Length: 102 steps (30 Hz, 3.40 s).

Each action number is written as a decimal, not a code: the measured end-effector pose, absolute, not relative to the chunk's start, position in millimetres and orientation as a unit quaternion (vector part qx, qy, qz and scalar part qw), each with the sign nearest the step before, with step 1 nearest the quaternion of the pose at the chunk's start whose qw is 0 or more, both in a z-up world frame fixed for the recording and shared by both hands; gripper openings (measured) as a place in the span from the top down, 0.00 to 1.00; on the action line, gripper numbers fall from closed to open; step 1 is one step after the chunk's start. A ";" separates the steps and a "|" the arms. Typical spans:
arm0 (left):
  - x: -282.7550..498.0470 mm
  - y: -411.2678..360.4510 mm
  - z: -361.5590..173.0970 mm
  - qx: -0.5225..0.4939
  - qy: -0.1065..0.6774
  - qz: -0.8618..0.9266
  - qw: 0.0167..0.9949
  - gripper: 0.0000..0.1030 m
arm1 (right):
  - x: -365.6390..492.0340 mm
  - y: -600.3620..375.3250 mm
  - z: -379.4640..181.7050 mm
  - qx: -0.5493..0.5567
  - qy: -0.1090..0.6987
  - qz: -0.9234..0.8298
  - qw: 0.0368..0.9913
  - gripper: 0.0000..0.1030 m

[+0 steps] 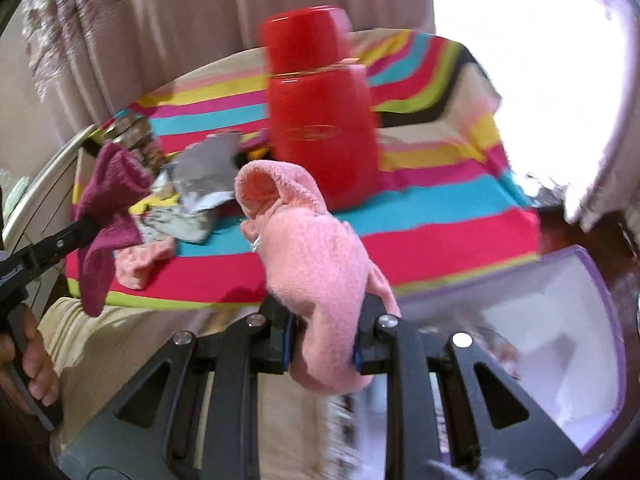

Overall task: Organize soft objects
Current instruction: 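Carry the glove and pink sock into the white box and open both grippers, then move both grippers back over the striped table toward the remaining items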

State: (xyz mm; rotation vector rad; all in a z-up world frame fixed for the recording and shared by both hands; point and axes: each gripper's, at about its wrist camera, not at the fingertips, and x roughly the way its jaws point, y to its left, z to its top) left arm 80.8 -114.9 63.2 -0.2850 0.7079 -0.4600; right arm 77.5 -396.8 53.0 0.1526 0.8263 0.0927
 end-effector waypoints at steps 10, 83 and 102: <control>54.3 -213.5 62.7 -0.107 0.384 -0.320 0.859 0.87 | 32.8 -484.7 64.2 0.084 0.401 -0.049 0.911 0.73; 100.6 -9.8 5.3 -0.256 0.417 -0.128 0.863 0.48 | 201.5 -196.7 123.7 -0.148 0.332 0.169 0.916 0.14; 104.2 4.4 -4.6 -0.286 0.419 -0.128 0.852 0.48 | 320.7 -124.5 5.4 -0.159 0.477 0.215 0.837 0.12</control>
